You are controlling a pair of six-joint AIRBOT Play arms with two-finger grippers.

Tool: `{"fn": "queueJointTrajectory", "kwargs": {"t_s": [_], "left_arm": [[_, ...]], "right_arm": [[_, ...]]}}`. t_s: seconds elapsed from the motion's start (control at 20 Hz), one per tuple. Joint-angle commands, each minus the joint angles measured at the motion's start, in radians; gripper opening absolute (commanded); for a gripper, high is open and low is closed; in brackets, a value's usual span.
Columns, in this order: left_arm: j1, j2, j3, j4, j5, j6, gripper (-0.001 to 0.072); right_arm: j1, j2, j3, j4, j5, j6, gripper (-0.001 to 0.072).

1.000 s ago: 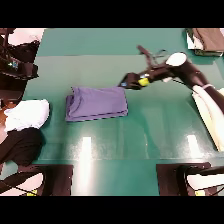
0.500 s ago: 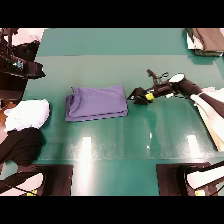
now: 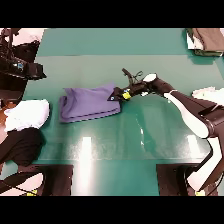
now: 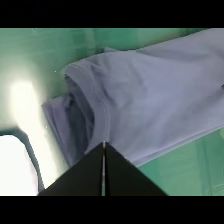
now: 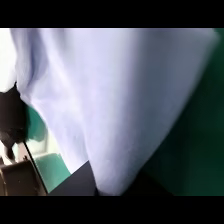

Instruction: Fold the shirts.

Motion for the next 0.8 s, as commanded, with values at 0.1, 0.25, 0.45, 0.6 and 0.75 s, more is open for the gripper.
{"fn": "queueJointTrajectory", "kwargs": {"t_s": [0.1,0.25,0.45,0.6,0.75], "left_arm": [[0.0,0.001,0.0,0.003,-0.014,0.008,0.0024],[0.001,0.001,0.0,0.003,-0.036,0.027,0.0025],[0.0,0.001,0.0,0.002,-0.037,0.027,0.0025],[0.0,0.001,0.0,0.002,-0.042,0.027,0.0024],[0.0,0.001,0.0,-0.002,-0.046,0.023,0.0024]], "right_arm": [[-0.004,-0.002,0.112,-0.01,0.103,-0.021,0.0023],[-0.117,0.116,0.071,-0.09,0.127,0.016,0.0023],[-0.365,0.331,0.004,-0.249,0.142,0.085,0.0023],[-0.579,0.465,-0.015,-0.376,0.149,0.12,0.0023],[-0.786,0.545,-0.014,-0.423,0.126,0.143,0.0023]]}}
